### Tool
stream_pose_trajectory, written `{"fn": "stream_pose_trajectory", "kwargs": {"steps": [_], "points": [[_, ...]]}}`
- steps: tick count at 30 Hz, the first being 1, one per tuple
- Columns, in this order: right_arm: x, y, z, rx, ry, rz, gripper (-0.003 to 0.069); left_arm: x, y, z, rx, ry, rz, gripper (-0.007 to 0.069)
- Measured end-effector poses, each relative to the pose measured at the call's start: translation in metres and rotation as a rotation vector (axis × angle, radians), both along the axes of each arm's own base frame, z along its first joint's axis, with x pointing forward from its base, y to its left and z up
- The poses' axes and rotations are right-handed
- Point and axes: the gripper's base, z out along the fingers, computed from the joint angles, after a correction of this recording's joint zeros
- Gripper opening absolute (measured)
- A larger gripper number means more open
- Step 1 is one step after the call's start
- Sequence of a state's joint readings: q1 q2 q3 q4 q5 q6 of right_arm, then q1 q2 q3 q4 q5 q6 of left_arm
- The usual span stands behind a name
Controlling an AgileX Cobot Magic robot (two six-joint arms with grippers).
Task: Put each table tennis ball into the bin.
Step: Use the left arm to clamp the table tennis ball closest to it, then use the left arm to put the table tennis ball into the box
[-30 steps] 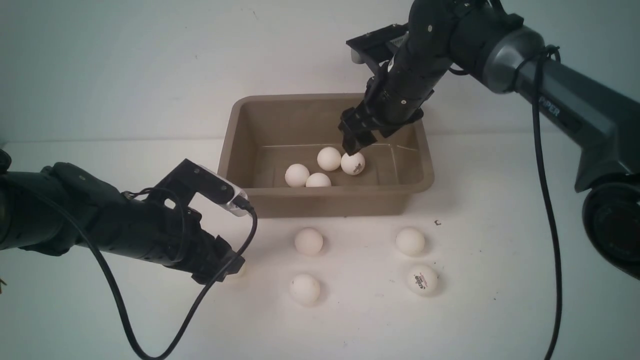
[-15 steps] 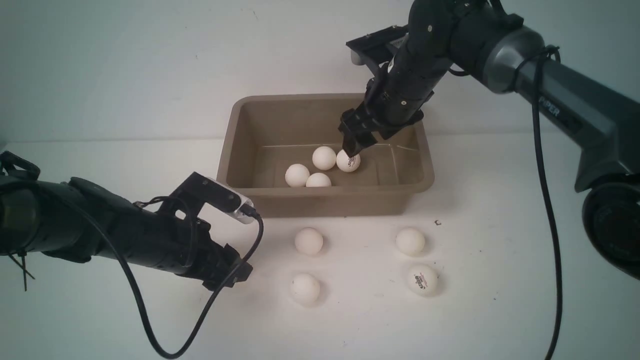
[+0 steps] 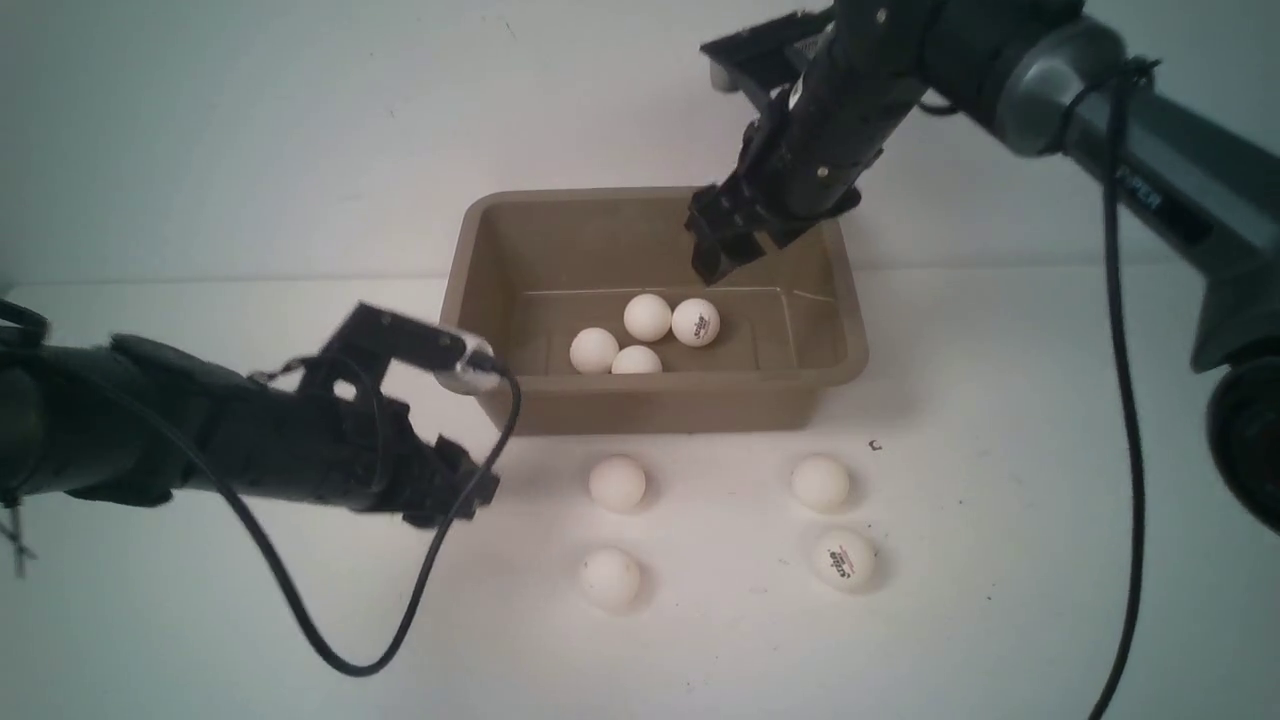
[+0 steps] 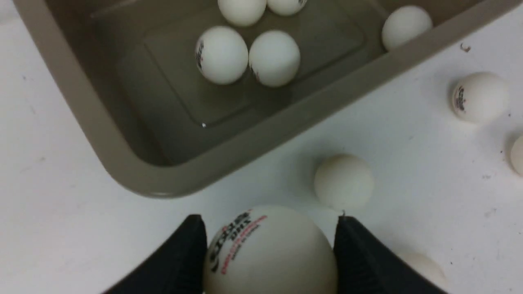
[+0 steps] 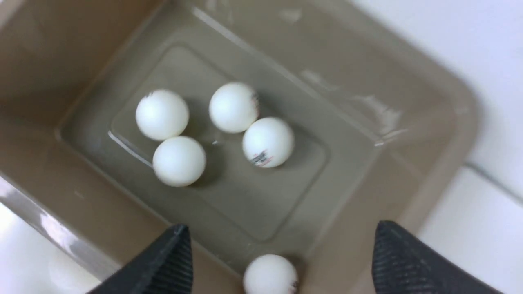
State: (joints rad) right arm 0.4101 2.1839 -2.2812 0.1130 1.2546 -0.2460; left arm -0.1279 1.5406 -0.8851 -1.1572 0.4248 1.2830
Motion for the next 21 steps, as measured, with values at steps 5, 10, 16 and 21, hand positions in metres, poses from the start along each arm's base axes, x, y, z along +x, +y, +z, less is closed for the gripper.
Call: {"fn": "stream_pose_trajectory", "kwargs": {"steps": [5, 10, 16, 21], "points": [[-0.010, -0.007, 0.017, -0.011, -0.028, -0.011, 0.0505, 0.006, 0.000, 0.012, 0.026, -0.011, 0.000, 0.0353], [-0.020, -0.012, 0.015, -0.026, 0.006, -0.019, 0.0481, 0.026, -0.004, 0.017, 0.055, 0.004, -0.007, 0.0353], [-0.030, -0.016, 0.003, -0.046, 0.065, -0.027, 0.0475, 0.060, -0.021, 0.022, 0.078, -0.013, -0.047, 0.0353], [-0.042, -0.021, -0.014, -0.078, 0.142, -0.032, 0.0472, 0.085, -0.038, 0.018, 0.099, -0.008, -0.104, 0.0353]]}}
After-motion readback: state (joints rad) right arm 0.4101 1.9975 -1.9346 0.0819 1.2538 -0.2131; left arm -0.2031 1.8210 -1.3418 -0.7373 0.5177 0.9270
